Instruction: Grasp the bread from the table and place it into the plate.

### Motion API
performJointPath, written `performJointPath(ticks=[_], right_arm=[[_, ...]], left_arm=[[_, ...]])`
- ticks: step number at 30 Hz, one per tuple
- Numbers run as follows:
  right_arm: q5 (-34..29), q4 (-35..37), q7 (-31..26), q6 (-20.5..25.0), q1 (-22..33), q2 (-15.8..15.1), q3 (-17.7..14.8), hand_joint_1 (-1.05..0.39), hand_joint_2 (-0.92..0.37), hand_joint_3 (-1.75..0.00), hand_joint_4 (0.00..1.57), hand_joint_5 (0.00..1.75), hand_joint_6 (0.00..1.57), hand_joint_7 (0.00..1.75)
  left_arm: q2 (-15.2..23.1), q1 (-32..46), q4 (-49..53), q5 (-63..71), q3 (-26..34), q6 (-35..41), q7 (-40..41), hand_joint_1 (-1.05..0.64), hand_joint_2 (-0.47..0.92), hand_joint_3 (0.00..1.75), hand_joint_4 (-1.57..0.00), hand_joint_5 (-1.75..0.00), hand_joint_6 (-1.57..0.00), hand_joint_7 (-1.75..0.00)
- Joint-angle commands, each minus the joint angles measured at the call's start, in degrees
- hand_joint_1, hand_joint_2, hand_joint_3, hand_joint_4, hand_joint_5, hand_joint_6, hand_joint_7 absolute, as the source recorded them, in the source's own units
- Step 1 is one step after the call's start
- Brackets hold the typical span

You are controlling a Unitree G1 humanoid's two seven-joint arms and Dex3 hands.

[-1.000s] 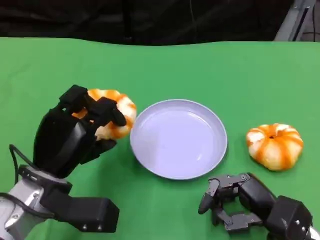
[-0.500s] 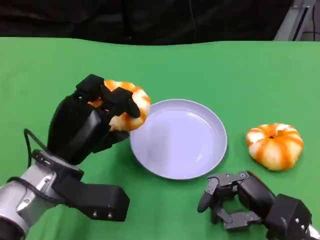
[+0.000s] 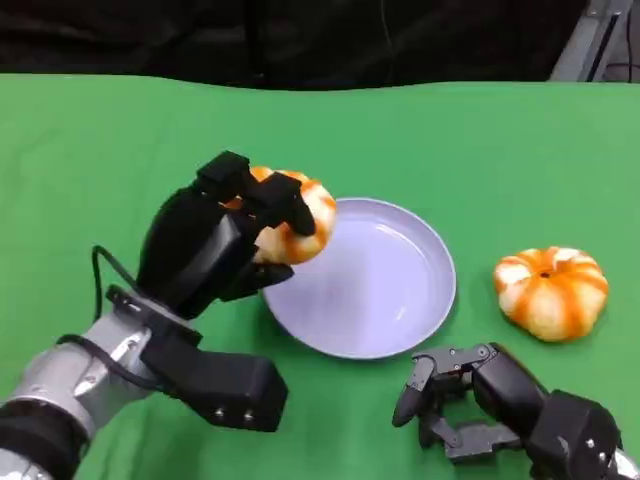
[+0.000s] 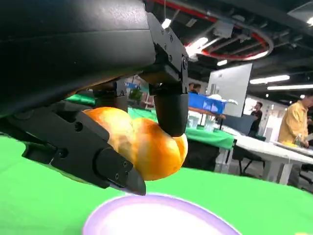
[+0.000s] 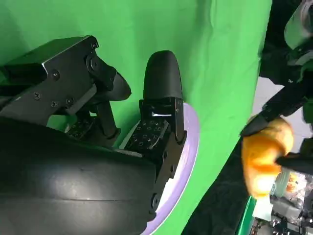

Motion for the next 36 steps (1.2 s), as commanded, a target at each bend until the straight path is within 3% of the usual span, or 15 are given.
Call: performJointPath(ticks=[1,4,12,21,27,36], right_arm=[[1.27,-0.33,0.67,-0.39,0.88,-0.32,-0.33,0.21,-0.61,-1.02,0.99,1.28,1.01,0.94],[1.04,-0.49,0.58,-0.39,0.97,-0.46,-0.21,0.21,-0.61,-1.01,0.98,1.29,1.01,0.95],[0.87,-0.52,0.39,-0.66,1.12,-0.47,-0.11,0.20,-0.60,-1.03,0.98,1.30,1.01,0.96],[1.43,-0.87,0.68,-0.48,1.37,-0.02,-0.05,0.18,-0.61,-1.01,0.94,1.31,0.99,0.96],[1.06,-0.55,0.34,-0.45,1.29,-0.13,0.20,0.18,-0.60,-0.99,0.96,1.33,1.00,0.96],[1.55,-0.92,1.13,0.19,1.58,0.00,0.23,0.16,-0.62,-0.95,0.95,1.34,1.02,0.95]], left_arm=[[-1.47,-2.18,1.97,-1.10,-0.59,-1.39,-1.41,-0.17,0.88,0.03,-0.54,-1.75,-0.45,-1.64],[-2.68,-3.04,3.39,-1.05,-1.17,-1.72,-2.09,-0.21,0.88,0.02,-0.55,-1.75,-0.48,-1.61],[-5.30,-5.79,5.50,-1.54,-2.76,-0.83,-8.95,-0.12,0.85,0.00,-0.52,-1.75,-0.49,-1.54],[-7.20,-8.99,10.27,-2.60,-3.57,-1.49,-13.34,-0.07,0.80,0.00,-0.50,-1.75,-0.46,-1.58],[-8.42,-12.43,15.69,-3.45,-3.80,-1.40,-15.71,-0.09,0.83,0.01,-0.49,-1.73,-0.52,-1.47],[-9.87,-16.48,22.06,-3.89,-4.25,-1.31,-16.91,-0.10,0.83,0.00,-0.48,-1.74,-0.50,-1.52]])
